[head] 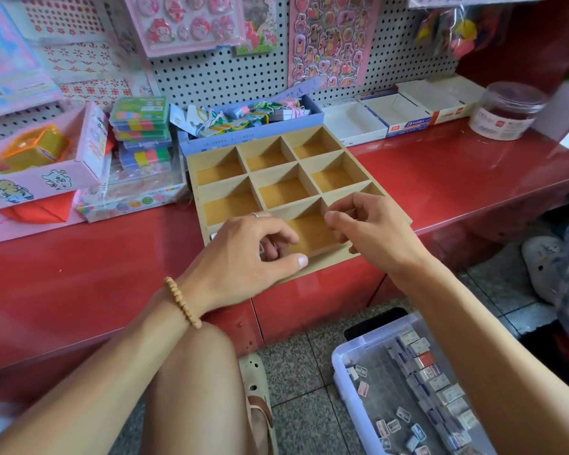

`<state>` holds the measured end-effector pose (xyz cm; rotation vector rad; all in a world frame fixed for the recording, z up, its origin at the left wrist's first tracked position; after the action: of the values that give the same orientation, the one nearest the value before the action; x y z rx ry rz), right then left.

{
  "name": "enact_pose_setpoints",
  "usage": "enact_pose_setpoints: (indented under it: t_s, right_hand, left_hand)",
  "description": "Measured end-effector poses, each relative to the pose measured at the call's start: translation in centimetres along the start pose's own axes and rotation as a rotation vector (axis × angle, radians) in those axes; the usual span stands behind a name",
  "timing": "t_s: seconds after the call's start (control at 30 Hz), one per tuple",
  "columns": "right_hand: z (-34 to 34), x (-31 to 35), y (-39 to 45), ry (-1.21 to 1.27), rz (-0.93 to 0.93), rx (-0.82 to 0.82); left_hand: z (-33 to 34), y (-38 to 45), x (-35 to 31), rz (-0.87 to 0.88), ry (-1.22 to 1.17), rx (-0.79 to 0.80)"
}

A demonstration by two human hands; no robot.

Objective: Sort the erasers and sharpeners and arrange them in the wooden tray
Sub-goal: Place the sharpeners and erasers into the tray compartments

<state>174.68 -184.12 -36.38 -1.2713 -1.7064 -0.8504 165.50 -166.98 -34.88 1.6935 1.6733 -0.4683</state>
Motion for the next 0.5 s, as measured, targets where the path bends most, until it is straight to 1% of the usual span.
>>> enact_pose_setpoints:
  t_s: [0.2, 0.33, 0.5]
  right_hand:
    - [-2.8, -0.4, -1.9, 0.004, -0.037, -0.011]
    - [-4.7, -2.5, -3.7, 0.019, -0.024, -0.025]
    - [-6.5, -6.7, -6.7, -0.011, 0.032, -0.020]
  left_hand:
    - [3.6, -2.6, -3.0, -0.076, -0.203, 0.137]
    - [6.6, -4.9, -3.8, -0.115, -0.220, 0.195]
    - [11.5, -8.2, -3.8, -0.226, -0.208, 0.246]
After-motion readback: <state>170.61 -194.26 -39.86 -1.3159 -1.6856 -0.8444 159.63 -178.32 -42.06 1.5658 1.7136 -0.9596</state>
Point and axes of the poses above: each hand's wrist, its own y-axis towards the middle knuckle, its own z-axis out of the palm, x = y × z, the point moved 4 cm from there along y, towards the middle knuckle, and after that the axes turned 6 degrees about -x, right-handed, at the moved point
